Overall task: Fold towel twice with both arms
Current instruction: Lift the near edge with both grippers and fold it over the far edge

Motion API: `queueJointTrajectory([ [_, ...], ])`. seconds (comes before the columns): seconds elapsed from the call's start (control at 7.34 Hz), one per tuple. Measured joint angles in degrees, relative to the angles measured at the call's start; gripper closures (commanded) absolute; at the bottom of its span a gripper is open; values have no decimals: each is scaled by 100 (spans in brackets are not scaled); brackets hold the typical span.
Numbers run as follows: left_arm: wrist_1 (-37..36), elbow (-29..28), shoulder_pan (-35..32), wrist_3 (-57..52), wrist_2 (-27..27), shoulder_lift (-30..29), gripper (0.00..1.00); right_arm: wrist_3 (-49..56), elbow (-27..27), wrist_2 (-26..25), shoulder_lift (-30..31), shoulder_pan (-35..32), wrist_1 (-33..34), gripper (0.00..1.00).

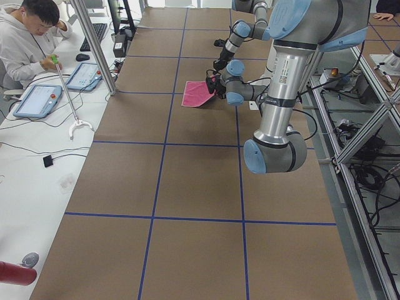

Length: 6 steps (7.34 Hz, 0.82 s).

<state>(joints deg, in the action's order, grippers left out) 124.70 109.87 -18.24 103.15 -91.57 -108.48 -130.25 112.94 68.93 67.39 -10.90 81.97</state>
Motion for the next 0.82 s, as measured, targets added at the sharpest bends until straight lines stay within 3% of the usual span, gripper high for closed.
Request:
queueJointTrajectory([
  [0.82,-168,-365,-505,48,20,-487,100,162,-457,15,-275,-518,-58,100],
])
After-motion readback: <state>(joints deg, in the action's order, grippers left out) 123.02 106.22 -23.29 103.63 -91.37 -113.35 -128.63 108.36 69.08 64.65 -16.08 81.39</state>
